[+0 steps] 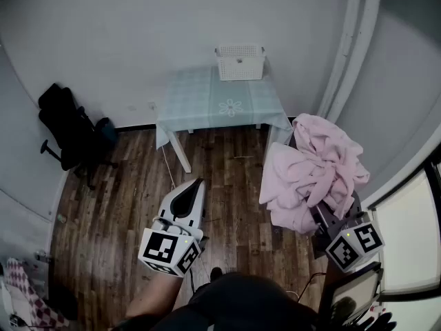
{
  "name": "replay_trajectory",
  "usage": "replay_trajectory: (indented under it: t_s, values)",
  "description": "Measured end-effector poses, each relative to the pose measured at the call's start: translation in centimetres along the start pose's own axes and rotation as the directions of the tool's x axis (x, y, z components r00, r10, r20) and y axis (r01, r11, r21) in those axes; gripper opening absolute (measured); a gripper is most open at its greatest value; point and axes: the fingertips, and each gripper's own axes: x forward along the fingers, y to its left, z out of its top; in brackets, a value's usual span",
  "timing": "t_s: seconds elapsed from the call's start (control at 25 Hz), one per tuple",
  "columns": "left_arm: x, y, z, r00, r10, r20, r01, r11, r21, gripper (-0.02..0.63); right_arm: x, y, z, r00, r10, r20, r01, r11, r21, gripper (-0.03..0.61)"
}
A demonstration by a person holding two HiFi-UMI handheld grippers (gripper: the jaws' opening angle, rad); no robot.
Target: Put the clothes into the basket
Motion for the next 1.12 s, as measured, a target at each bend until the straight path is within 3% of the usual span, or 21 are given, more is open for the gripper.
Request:
replay_trajectory:
  t_s: [0.76, 1.12]
  values:
    - [-0.1, 2.7, -0.4, 0.999, -0.039, 0.007, 0.039, 0.999, 0.005, 0.009, 2.0, 1.9, -0.6, 1.000, -0.026, 0.002, 0.026, 0.999, 0.019, 0.311]
    - [0.3, 8.0, -0.6, 0.995, -0.097, 0.035, 0.098, 0.995, -0.024, 0.009, 5.9, 4.9, -0.9, 0.997, -0.073, 0.019, 0.072, 0.997, 0.015, 0.311]
